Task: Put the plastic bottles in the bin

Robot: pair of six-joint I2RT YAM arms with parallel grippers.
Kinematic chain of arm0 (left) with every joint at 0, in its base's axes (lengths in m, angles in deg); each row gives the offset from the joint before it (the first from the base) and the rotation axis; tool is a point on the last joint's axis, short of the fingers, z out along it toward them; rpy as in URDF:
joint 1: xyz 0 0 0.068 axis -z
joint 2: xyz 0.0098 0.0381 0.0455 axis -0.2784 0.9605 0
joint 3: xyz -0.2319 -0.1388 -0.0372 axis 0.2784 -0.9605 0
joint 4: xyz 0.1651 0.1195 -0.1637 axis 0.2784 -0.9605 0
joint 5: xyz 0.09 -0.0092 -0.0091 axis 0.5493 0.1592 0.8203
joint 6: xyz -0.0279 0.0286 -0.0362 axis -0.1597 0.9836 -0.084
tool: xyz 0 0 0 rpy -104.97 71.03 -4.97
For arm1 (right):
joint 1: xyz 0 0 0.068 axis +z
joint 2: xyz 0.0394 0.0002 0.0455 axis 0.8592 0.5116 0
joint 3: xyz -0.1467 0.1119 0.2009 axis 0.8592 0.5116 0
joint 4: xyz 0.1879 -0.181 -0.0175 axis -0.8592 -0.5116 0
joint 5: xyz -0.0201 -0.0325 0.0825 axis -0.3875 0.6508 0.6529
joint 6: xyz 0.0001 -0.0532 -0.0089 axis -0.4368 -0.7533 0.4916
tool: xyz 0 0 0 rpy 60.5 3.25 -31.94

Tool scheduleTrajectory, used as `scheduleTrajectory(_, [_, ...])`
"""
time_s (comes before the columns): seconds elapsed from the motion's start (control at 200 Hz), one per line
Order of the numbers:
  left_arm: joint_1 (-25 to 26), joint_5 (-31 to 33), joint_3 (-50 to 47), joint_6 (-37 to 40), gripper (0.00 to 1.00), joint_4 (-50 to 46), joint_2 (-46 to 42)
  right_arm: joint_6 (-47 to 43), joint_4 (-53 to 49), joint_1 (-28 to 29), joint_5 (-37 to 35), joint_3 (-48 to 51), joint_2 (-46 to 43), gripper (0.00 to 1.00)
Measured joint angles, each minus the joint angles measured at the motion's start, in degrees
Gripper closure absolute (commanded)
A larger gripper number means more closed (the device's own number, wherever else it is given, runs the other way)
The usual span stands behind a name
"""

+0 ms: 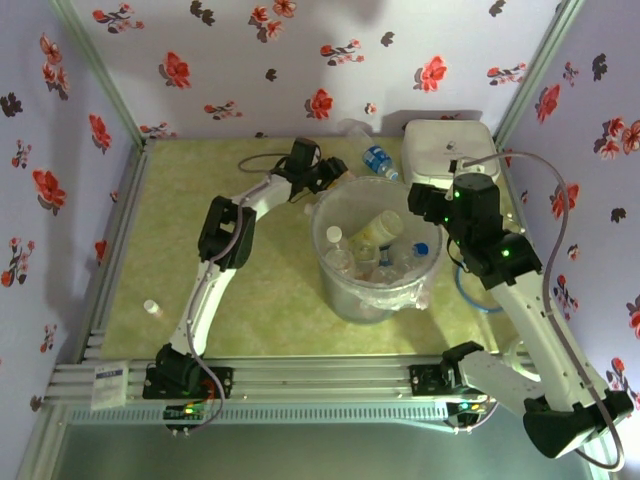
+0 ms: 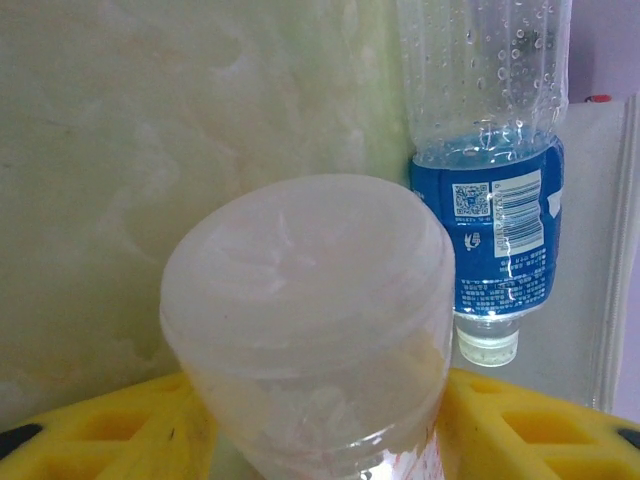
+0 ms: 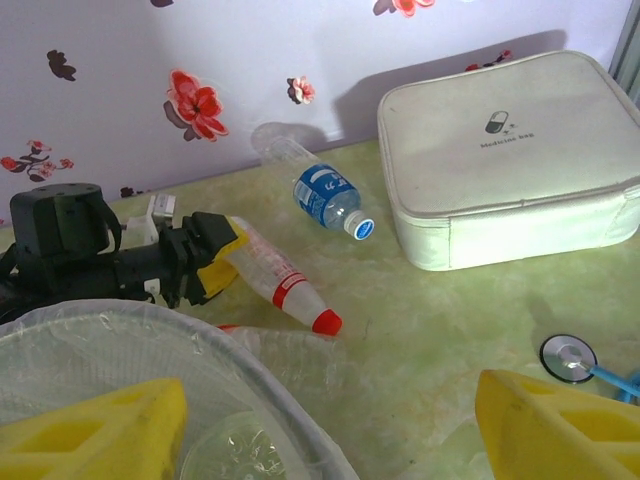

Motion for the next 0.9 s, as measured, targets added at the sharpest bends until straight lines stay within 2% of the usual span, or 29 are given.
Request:
scheduleTrajectory(0.2, [-2.1, -0.5, -8.6, -0.4, 0.43, 4.5, -4.6, 0.0, -0.3, 0.0, -0.5, 0.0, -0.6, 0.23])
scheduleTrajectory(0.59, [-14.4, 1.2, -36.1, -1.9, 0.45, 18.1, -24.4, 0.0, -0.4, -0.3, -0.6, 0.0, -0.2, 0.23])
scheduleTrajectory(0.705, [-16.6, 1.1, -40.4, -1.0, 0.44, 20.5, -28.5, 0.0, 0.2, -0.3, -0.5, 0.0, 0.8, 0.23])
scheduleTrajectory(0.9, [-19.4, 0.3, -43.4, 5.6, 0.44, 19.6, -35.2, 0.2, 2.0, -0.3, 1.2, -0.1, 3.3, 0.22])
